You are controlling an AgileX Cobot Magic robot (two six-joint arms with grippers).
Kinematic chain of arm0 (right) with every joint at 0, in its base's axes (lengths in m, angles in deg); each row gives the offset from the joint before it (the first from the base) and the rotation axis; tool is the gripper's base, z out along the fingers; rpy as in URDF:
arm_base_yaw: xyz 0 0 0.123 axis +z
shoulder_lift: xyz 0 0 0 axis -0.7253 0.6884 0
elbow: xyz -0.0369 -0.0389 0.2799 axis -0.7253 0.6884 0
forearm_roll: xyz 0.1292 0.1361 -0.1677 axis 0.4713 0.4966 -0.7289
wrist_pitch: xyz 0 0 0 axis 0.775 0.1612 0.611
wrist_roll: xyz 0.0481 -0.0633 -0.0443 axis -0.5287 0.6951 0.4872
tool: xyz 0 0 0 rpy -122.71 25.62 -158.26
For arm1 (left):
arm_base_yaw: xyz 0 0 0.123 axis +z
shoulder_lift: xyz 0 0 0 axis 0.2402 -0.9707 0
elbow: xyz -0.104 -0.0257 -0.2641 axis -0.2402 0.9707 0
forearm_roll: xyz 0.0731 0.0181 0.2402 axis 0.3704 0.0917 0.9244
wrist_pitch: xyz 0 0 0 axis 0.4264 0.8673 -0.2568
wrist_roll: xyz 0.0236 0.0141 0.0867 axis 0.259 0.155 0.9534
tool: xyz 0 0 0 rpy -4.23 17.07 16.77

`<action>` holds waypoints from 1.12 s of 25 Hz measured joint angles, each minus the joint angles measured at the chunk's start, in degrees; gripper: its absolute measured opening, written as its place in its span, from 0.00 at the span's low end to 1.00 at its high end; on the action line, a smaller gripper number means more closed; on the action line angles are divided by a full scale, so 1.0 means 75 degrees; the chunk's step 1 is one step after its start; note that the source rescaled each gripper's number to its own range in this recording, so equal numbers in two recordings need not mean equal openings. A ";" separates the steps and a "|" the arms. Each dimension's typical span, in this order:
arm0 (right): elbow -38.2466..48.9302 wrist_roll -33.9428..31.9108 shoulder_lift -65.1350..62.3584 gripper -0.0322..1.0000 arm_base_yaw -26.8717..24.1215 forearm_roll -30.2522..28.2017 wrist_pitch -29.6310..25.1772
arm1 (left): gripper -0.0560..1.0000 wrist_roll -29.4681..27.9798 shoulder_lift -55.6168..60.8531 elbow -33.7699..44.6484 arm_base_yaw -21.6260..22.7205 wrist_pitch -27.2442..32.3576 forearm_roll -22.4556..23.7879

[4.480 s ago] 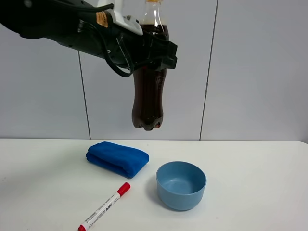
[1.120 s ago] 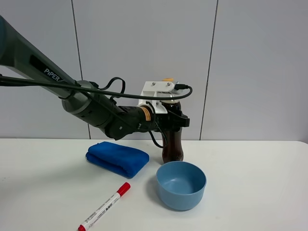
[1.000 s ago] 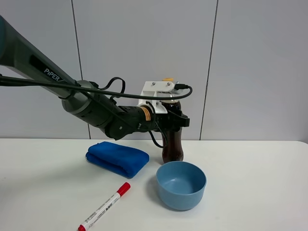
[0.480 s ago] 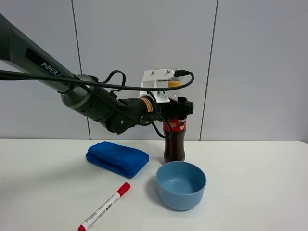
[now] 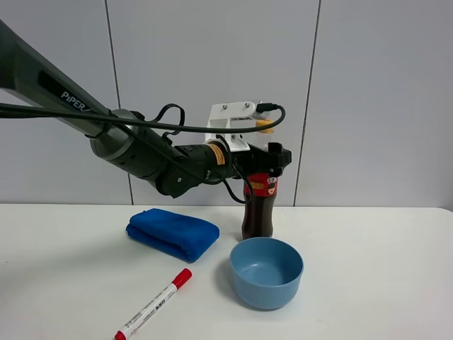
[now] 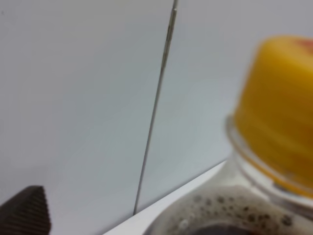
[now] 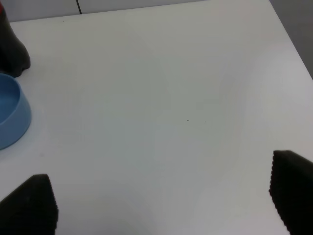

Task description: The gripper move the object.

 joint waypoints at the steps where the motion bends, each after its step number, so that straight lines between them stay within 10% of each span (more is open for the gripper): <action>1: 0.0000 0.0000 0.0000 1.00 0.0000 0.0000 0.0000 | 0.94 -0.0082 0.0000 0.0000 0.0000 0.0000 0.0009; 28: 0.0000 0.0000 0.0000 1.00 0.0000 0.0000 0.0000 | 0.98 -0.1085 0.1156 0.0017 0.0000 0.0493 0.0530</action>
